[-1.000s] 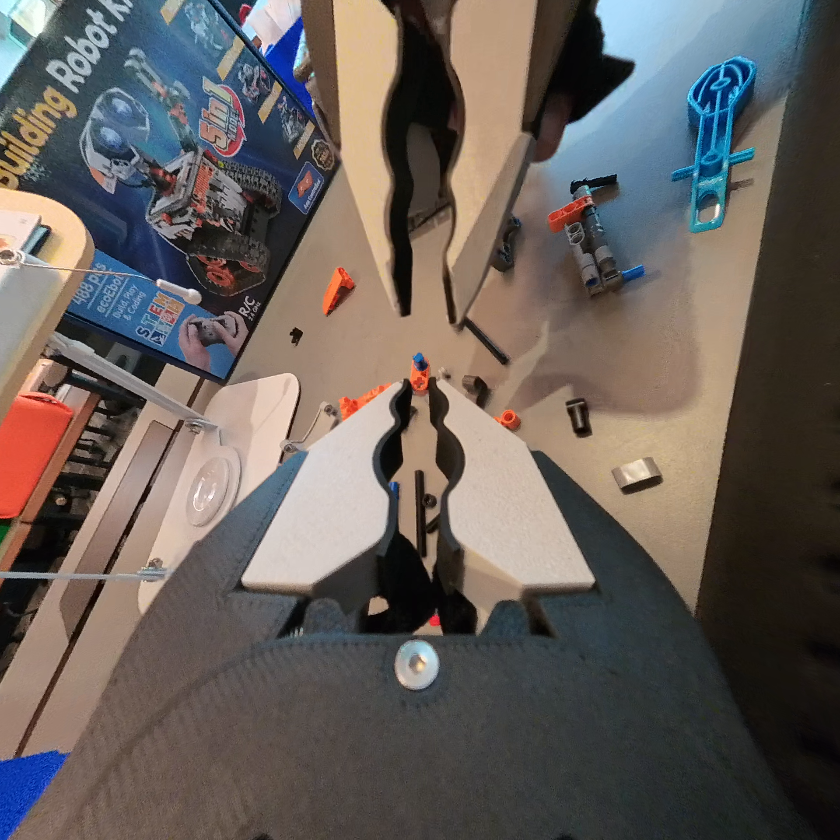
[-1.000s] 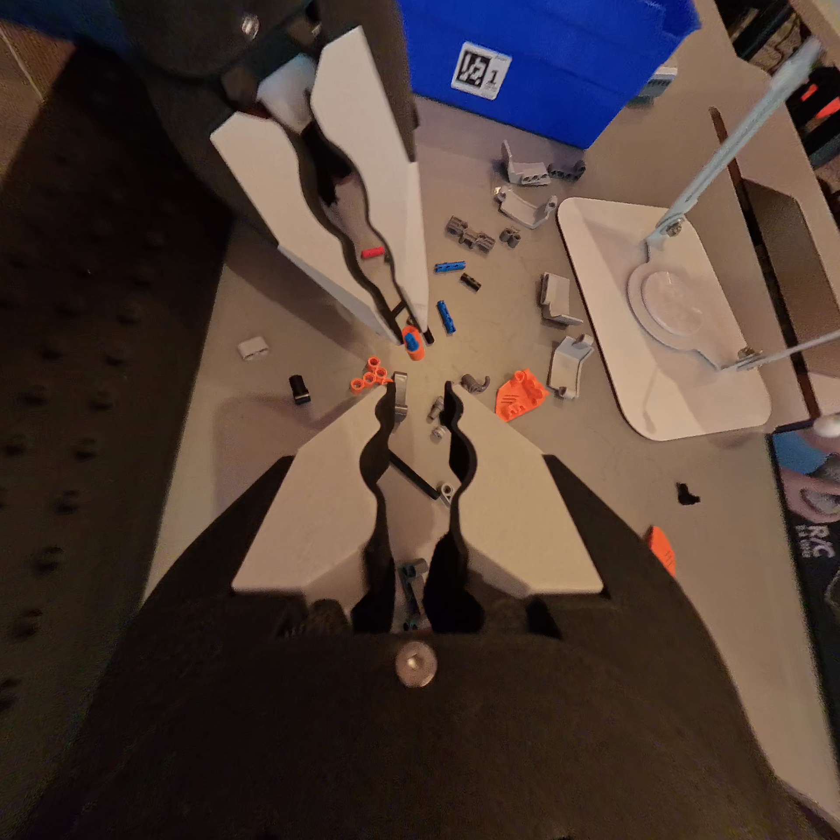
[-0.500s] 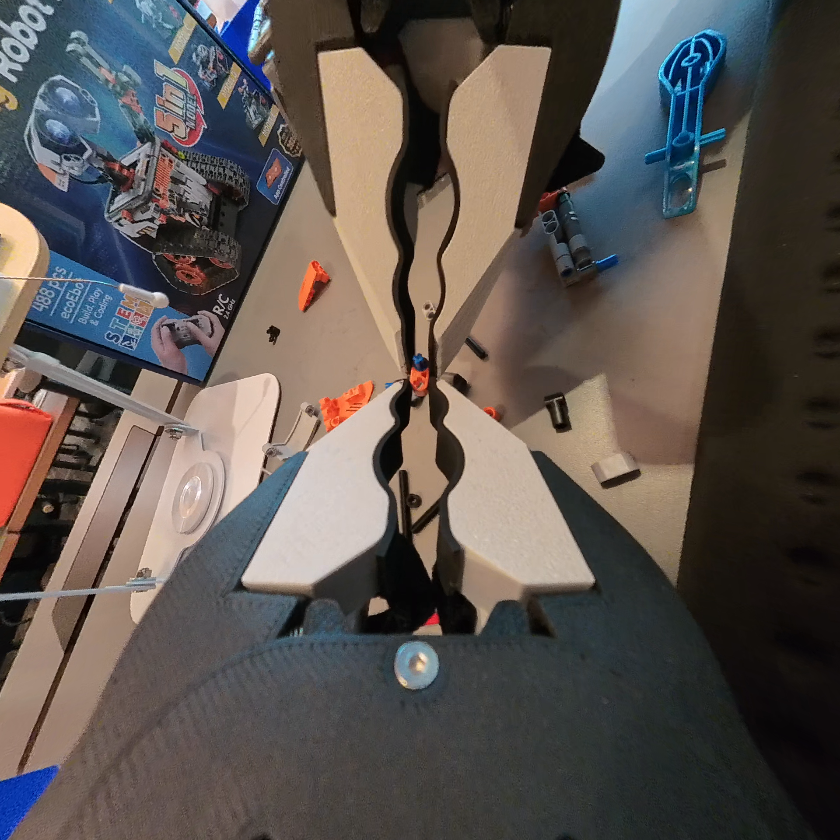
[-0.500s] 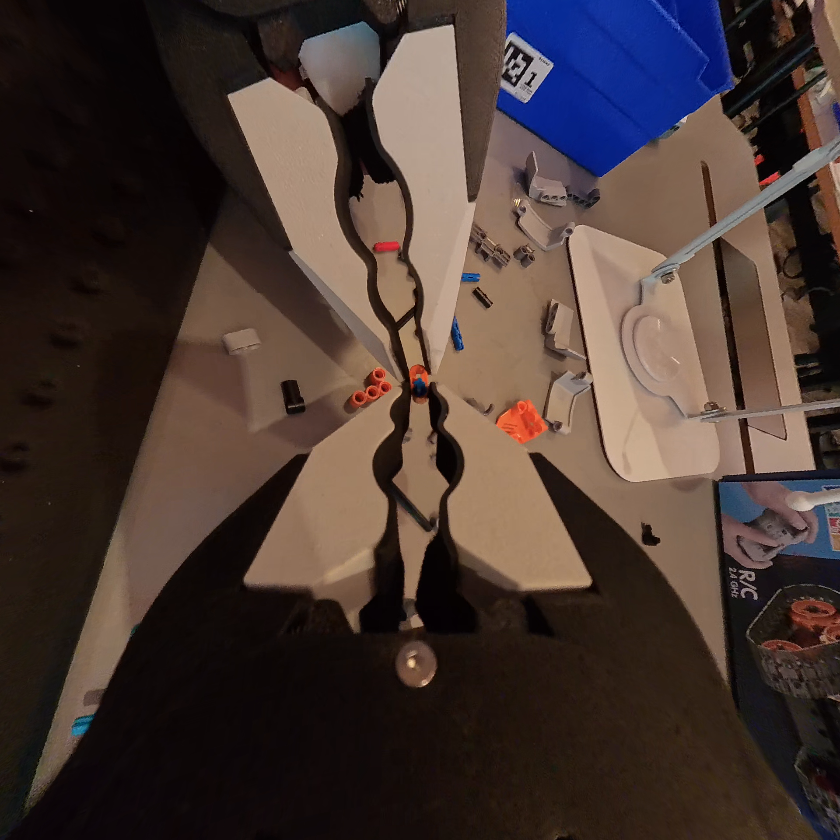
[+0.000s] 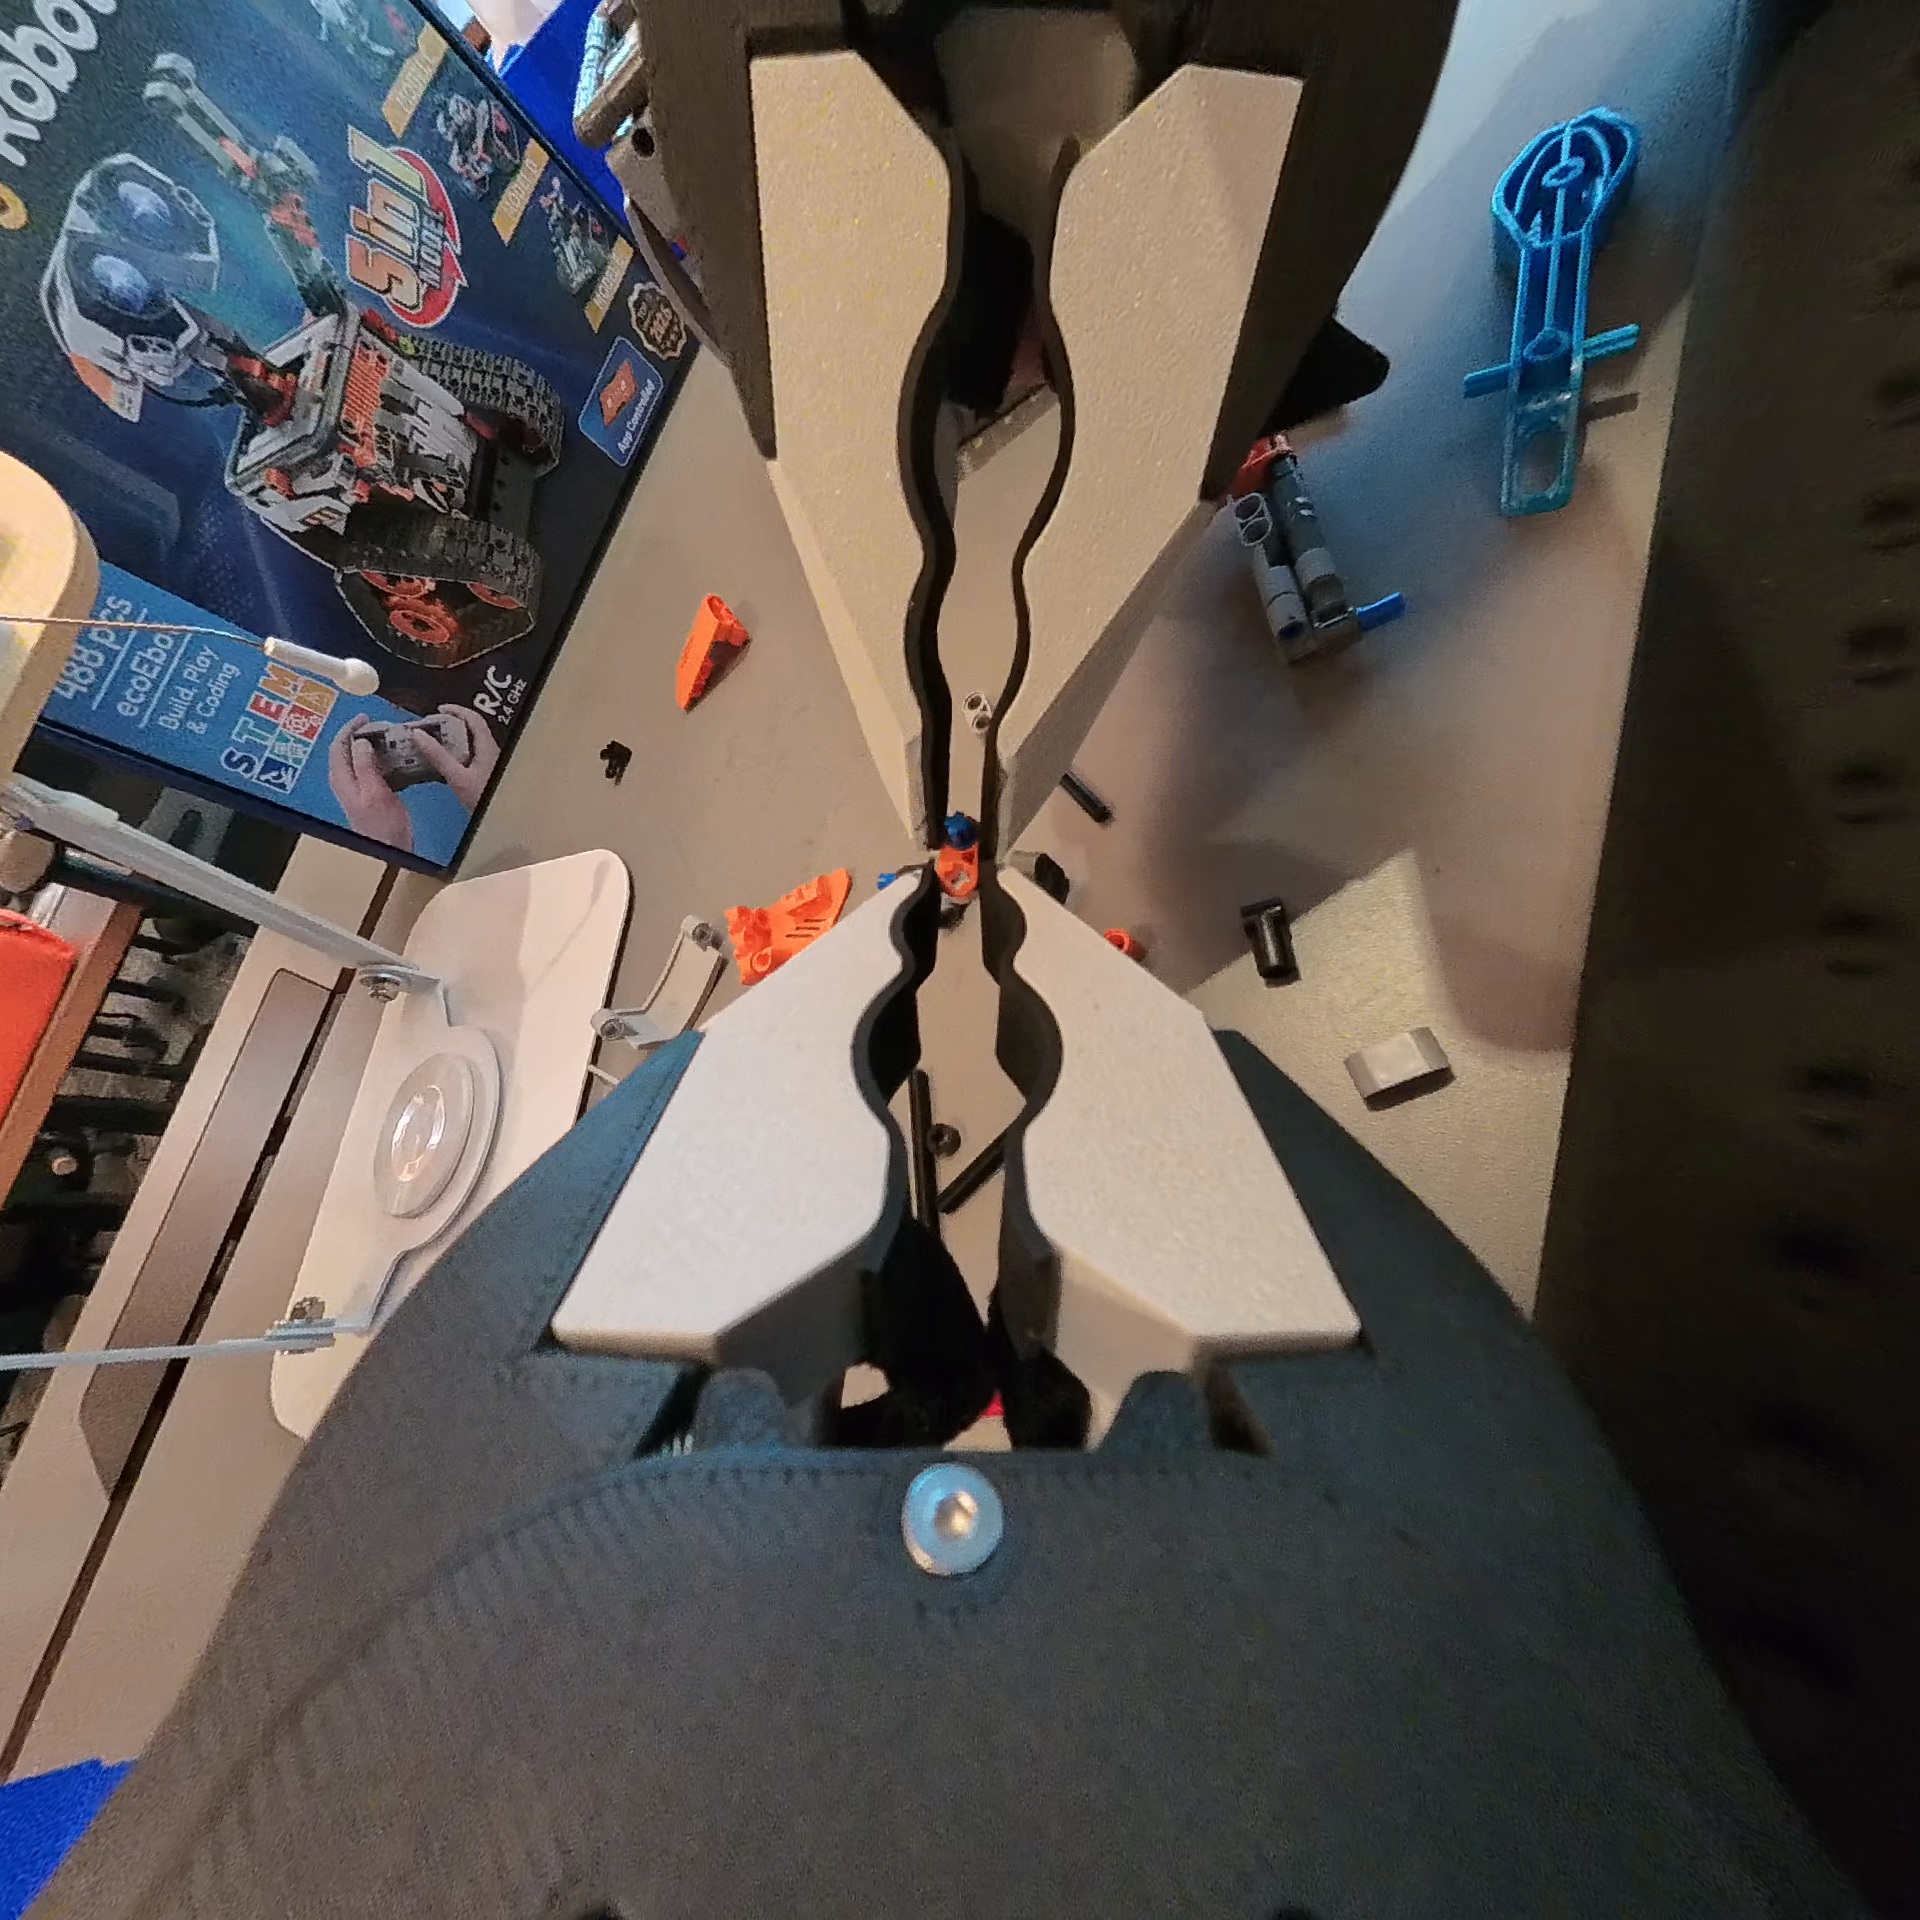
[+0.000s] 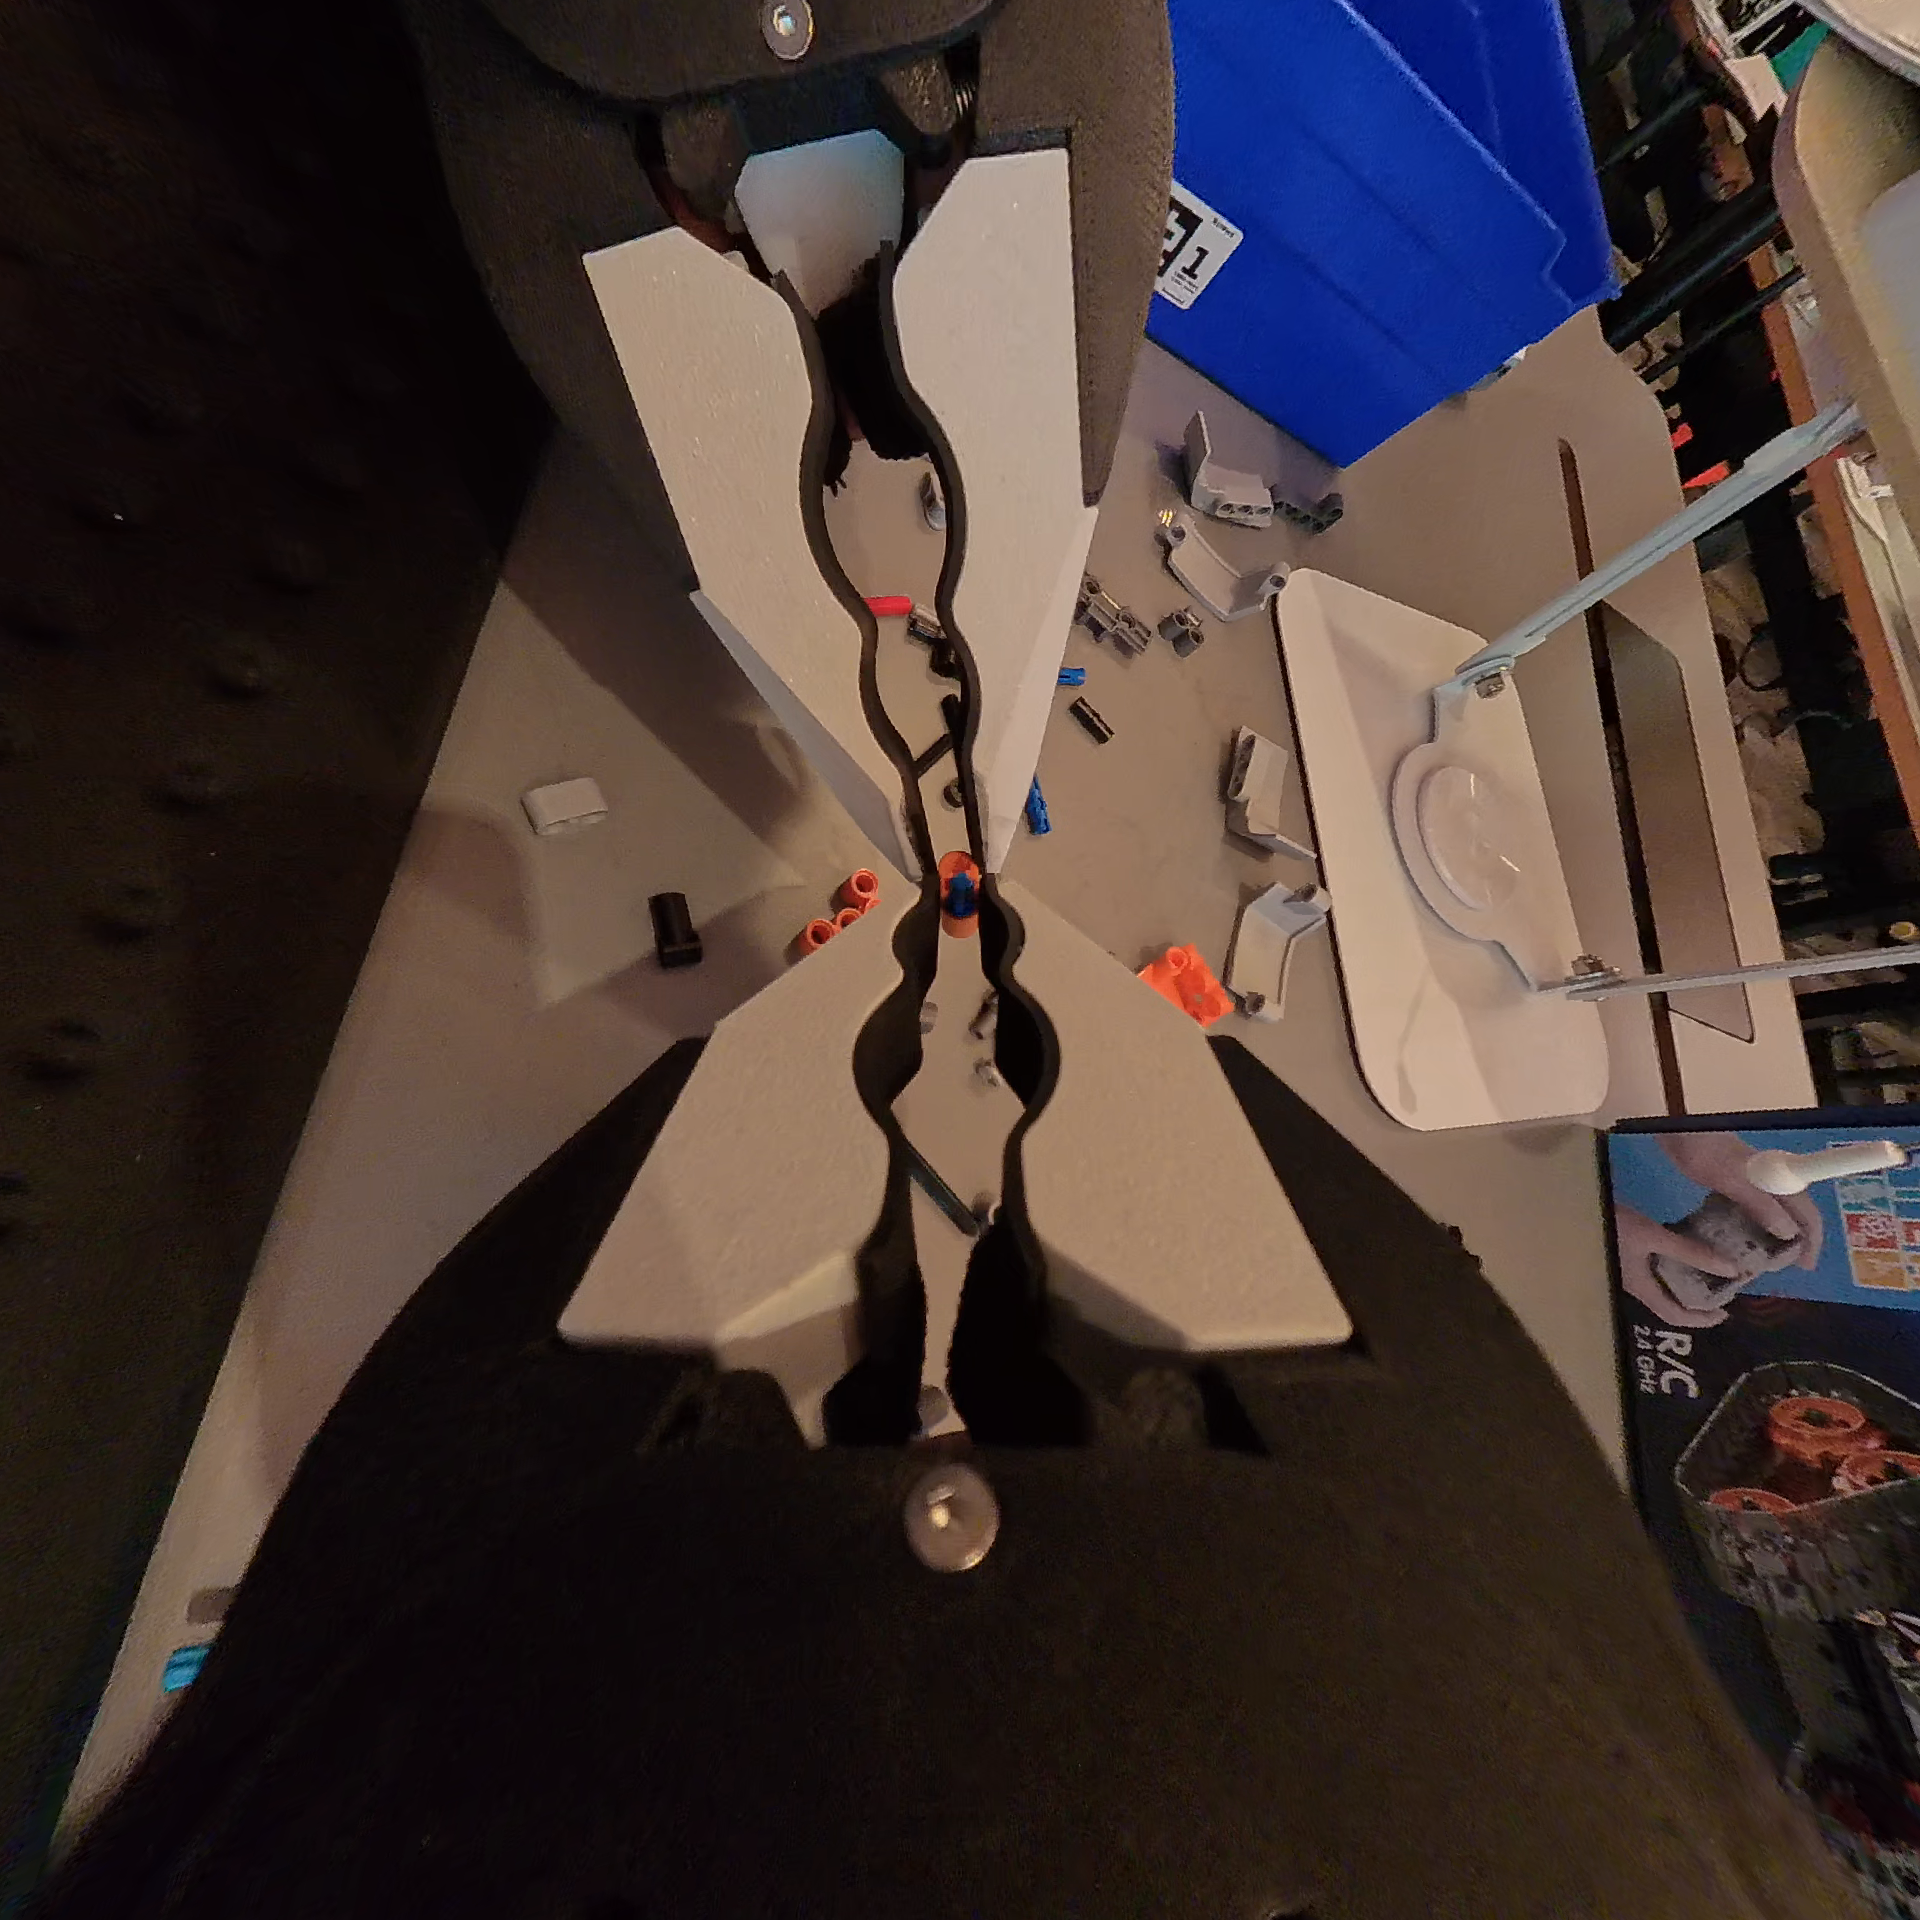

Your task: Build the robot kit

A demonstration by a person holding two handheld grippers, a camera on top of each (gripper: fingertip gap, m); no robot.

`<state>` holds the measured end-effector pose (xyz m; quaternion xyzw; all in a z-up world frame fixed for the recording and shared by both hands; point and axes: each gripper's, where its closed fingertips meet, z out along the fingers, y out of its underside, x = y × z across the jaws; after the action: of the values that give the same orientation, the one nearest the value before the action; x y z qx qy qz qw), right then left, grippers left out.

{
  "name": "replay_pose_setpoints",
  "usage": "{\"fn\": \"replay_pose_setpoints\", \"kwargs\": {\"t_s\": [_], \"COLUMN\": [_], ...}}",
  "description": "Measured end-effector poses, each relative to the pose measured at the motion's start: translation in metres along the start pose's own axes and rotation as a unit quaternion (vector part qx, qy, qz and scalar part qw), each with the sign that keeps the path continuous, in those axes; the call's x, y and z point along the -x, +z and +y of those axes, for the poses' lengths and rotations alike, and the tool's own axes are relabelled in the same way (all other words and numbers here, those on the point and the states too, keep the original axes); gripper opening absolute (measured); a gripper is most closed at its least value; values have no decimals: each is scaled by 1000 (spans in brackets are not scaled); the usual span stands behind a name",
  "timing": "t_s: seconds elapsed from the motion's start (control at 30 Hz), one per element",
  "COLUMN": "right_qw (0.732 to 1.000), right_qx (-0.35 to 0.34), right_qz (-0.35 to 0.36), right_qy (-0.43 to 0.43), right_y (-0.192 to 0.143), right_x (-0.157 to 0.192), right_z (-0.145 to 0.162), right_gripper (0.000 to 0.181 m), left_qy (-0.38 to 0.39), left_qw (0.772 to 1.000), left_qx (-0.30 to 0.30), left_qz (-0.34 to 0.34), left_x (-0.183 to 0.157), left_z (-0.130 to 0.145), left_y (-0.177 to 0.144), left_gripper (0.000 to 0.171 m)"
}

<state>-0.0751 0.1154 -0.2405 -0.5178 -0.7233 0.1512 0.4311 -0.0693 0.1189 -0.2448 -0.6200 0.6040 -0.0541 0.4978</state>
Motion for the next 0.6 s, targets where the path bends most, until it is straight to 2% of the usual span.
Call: {"fn": "replay_pose_setpoints", "kwargs": {"t_s": [0.13,0.23,0.4,0.6], "right_qw": [999,989,971,951], "right_qx": [-18,-87,-150,-208], "right_qz": [-8,-31,-58,-94], "right_qy": [32,119,176,210], "right_y": [-3,-13,-25,-36], "right_x": [-3,-12,-17,-17], "right_z": [-3,-16,-27,-40], "right_gripper": [4,4,4,4], "left_qy": [-5,-38,-141,-192], "left_qw": [1000,999,983,963], "left_qx": [-9,-26,-114,-175], "left_qz": [-5,-12,32,69], "left_x": [2,10,15,17], "left_z": [-2,-7,-28,-42], "left_y": [-1,-2,-14,-26], "left_gripper": [6,17,10,7]}}
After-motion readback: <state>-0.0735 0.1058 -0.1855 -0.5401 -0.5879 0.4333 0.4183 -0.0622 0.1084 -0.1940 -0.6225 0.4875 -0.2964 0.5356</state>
